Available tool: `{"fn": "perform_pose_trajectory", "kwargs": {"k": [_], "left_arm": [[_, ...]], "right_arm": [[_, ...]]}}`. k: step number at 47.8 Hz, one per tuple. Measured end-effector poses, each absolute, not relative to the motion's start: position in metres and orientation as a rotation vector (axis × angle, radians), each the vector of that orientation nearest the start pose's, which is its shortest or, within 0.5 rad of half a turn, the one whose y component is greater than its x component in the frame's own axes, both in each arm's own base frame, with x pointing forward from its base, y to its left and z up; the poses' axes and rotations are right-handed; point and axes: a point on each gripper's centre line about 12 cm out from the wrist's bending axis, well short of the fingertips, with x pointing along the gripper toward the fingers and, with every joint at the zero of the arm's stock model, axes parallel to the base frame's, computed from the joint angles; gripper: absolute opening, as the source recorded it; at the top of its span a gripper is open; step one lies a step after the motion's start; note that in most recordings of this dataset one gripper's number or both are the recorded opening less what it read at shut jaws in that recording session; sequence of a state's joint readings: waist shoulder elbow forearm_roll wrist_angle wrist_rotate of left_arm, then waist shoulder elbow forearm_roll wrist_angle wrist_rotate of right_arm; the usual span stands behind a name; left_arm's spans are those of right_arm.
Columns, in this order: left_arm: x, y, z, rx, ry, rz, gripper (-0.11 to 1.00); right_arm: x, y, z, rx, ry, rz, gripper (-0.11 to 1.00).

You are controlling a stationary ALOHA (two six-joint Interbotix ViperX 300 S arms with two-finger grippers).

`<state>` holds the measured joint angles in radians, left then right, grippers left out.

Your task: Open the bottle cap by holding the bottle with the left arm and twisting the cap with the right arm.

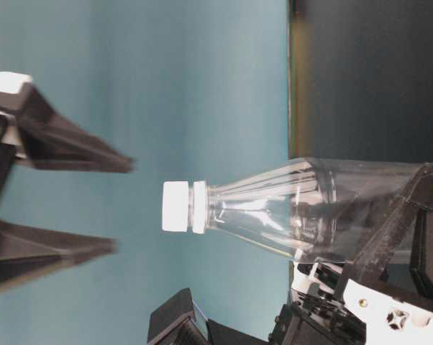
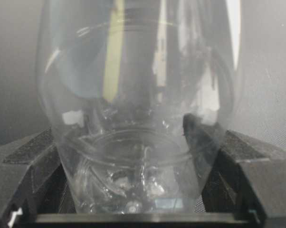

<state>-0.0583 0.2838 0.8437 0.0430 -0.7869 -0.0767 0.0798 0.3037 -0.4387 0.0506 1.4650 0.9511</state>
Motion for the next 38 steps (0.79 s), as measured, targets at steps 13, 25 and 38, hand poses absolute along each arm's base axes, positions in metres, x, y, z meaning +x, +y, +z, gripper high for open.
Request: {"fn": "perform_pose_trajectory", "kwargs": {"k": [13, 25, 38], "left_arm": [[0.380, -0.026, 0.088, -0.040, 0.345, -0.080, 0.80], [0.380, -0.026, 0.088, -0.041, 0.343, -0.080, 0.80], [0.380, -0.025, 0.088, -0.041, 0.345, -0.078, 0.80]], "right_arm": [[0.465, 0.056, 0.296, 0.760, 1.316, -0.530, 0.78], [0.471, 0.057, 0.289, 0.776, 1.268, -0.505, 0.78], [0.470, 0.055, 0.289, 0.752, 1.277, -0.507, 0.73]]}}
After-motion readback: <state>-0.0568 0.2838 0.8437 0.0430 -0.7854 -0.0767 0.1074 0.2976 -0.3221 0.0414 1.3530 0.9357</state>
